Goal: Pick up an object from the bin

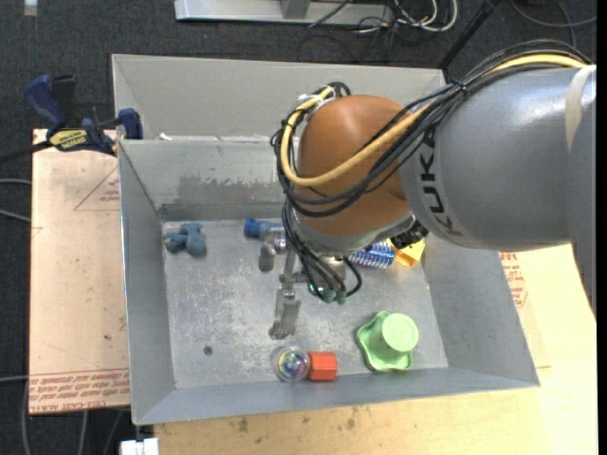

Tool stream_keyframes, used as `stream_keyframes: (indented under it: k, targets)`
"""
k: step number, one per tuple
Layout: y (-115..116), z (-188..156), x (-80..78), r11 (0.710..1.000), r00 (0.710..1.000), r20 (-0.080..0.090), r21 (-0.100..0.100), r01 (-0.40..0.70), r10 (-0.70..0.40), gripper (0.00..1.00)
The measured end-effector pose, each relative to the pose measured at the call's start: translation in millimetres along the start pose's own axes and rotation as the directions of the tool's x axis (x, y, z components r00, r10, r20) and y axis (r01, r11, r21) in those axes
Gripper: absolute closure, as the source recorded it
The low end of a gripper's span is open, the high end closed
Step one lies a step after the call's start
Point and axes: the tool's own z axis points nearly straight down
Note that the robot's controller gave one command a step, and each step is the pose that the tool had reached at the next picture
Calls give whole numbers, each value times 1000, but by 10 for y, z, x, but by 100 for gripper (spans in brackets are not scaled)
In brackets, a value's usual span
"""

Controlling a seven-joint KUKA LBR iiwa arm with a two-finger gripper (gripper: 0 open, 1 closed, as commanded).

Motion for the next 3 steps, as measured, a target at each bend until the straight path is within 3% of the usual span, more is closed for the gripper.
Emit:
stream_keyframes:
  k: [1,2,3]
  targets:
    - [-767,842,428,999,999,-5,4,42,-42,0]
    - [-689,1295,326,972,971,23,1,237,-237,0]
    - [-694,1316,369,971,971,7,0,237,-237,100]
